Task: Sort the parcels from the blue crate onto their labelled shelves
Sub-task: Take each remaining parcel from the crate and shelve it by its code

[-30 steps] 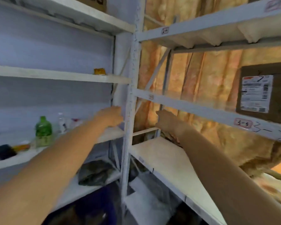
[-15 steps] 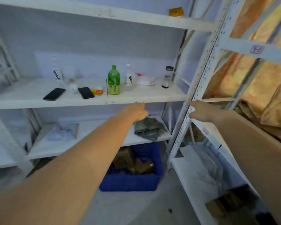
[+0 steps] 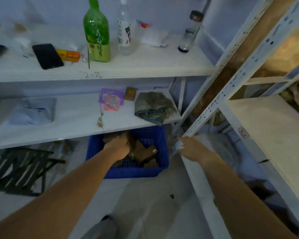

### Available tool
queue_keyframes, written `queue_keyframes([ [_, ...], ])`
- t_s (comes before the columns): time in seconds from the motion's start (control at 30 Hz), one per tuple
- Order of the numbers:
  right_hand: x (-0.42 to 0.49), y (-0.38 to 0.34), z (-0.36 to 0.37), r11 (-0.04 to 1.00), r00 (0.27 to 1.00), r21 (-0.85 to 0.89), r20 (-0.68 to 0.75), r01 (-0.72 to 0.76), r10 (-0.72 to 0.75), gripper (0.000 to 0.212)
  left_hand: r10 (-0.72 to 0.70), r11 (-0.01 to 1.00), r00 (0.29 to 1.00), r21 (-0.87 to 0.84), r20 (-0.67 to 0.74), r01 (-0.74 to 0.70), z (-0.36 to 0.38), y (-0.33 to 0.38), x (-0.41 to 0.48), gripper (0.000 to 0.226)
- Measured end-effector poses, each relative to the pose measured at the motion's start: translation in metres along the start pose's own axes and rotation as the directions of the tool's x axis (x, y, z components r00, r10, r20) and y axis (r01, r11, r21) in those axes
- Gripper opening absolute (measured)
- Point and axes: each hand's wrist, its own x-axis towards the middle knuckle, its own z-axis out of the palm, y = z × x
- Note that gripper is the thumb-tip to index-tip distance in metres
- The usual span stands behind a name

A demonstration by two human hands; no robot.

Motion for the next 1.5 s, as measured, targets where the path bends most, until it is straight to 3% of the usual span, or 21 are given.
queue_keyframes([
  [0.17, 0.094, 0.019, 0.076, 0.999, 0.971, 0.044, 0.238, 0.011, -0.022, 0.031, -0.165, 0.978, 0.972, -0.101, 0.167, 0.183, 0.078, -0.04, 0.038, 0.051],
  [0.37, 0.214, 0.012, 0.145, 0.998, 0.95, 0.047, 0.309, 0.038, -0.05, 0.055, -0.372, 0.851, 0.911, -0.326, 0.179, 0.412, 0.139, -0.062, 0.114, 0.055],
  [0.5, 0.283, 0.007, 0.197, 0.988, 0.926, 0.138, 0.359, 0.074, -0.119, 0.06, -0.393, 0.798, 0.902, -0.422, 0.177, 0.431, 0.168, -0.071, 0.178, 0.052],
  [0.6, 0.346, 0.017, 0.246, 0.984, 0.9, 0.165, 0.416, 0.067, -0.131, 0.059, -0.309, 0.854, 0.933, -0.379, 0.184, 0.357, 0.186, -0.103, 0.239, 0.053],
  [0.7, 0.414, 0.025, 0.295, 0.971, 0.884, 0.227, 0.465, -0.074, -0.041, 0.055, -0.221, 0.925, 0.959, -0.272, 0.179, 0.264, 0.204, -0.166, 0.306, 0.064],
  [0.77, 0.465, 0.025, 0.329, 0.928, 0.885, 0.326, 0.466, -0.18, 0.007, 0.05, -0.248, 0.915, 0.953, -0.28, 0.173, 0.289, 0.22, -0.213, 0.35, 0.07],
  [0.9, 0.55, -0.002, 0.384, 0.781, 0.932, 0.592, 0.361, -0.2, -0.035, 0.047, -0.483, 0.732, 0.866, -0.483, 0.13, 0.48, 0.256, -0.275, 0.422, 0.069],
  [1.03, 0.608, -0.032, 0.412, 0.723, 0.969, 0.658, 0.236, -0.212, 0.069, 0.078, -0.602, 0.453, 0.775, -0.717, 0.192, 0.53, 0.292, -0.297, 0.481, 0.068],
  [1.1, 0.63, -0.039, 0.42, 0.705, 0.97, 0.669, 0.204, -0.235, 0.13, 0.101, -0.624, 0.333, 0.76, -0.818, 0.182, 0.469, 0.299, -0.302, 0.506, 0.057],
  [1.17, 0.64, -0.043, 0.428, 0.681, 0.972, 0.693, 0.174, -0.235, 0.157, 0.112, -0.602, 0.187, 0.78, -0.919, 0.17, 0.346, 0.3, -0.305, 0.522, 0.048],
  [1.23, 0.643, -0.043, 0.439, 0.558, 0.973, 0.797, 0.188, -0.232, 0.135, 0.112, -0.583, 0.013, 0.798, -0.98, 0.153, 0.197, 0.298, -0.306, 0.531, 0.045],
  [1.3, 0.641, -0.038, 0.443, 0.413, 0.962, 0.869, 0.253, -0.273, 0.104, 0.108, -0.622, -0.17, 0.761, -0.98, 0.185, 0.1, 0.3, -0.305, 0.531, 0.045],
  [1.33, 0.638, -0.034, 0.442, 0.362, 0.955, 0.884, 0.277, -0.295, 0.102, 0.107, -0.65, -0.192, 0.731, -0.976, 0.206, 0.105, 0.303, -0.304, 0.53, 0.046],
  [1.4, 0.631, -0.026, 0.437, 0.336, 0.943, 0.881, 0.309, -0.333, 0.123, 0.106, -0.684, -0.132, 0.691, -0.972, 0.232, 0.195, 0.311, -0.304, 0.517, 0.051],
  [1.5, 0.612, -0.016, 0.425, 0.442, 0.947, 0.84, 0.306, -0.315, 0.093, 0.103, -0.601, -0.052, 0.74, -0.939, 0.302, 0.341, 0.316, -0.296, 0.487, 0.055],
])
